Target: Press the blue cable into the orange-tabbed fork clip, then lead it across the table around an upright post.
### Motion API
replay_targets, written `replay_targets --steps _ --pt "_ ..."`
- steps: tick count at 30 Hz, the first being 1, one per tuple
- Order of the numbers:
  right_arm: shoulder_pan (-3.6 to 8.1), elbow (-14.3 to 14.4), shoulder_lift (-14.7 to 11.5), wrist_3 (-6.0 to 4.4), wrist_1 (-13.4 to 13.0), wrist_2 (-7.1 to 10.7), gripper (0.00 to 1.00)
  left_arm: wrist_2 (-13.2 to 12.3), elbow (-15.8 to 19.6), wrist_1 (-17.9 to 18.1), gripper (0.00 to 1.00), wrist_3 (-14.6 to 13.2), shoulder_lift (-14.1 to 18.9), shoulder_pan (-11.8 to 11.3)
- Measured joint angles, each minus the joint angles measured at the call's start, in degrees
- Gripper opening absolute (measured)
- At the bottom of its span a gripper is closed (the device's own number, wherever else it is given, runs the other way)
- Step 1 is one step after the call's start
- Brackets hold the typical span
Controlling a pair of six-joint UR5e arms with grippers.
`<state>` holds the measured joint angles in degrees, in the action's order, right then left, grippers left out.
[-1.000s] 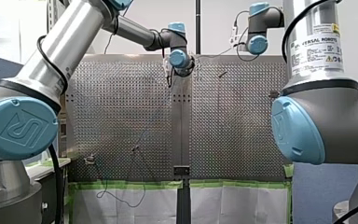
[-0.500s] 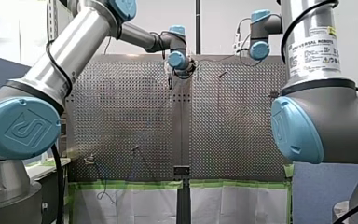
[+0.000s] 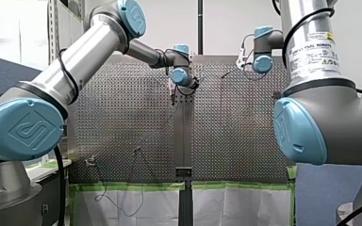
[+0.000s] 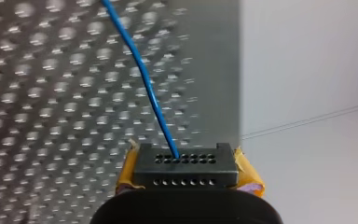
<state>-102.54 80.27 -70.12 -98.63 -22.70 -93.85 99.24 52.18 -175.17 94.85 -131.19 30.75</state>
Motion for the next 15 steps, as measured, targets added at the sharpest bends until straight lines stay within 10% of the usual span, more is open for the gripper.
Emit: replay_targets --steps 15 --pt "-1.15 2.4 7.2 -0.11 -0.2 -0.42 0.00 0.3 0.5 -0.1 0.00 0.1 -1.8 0.2"
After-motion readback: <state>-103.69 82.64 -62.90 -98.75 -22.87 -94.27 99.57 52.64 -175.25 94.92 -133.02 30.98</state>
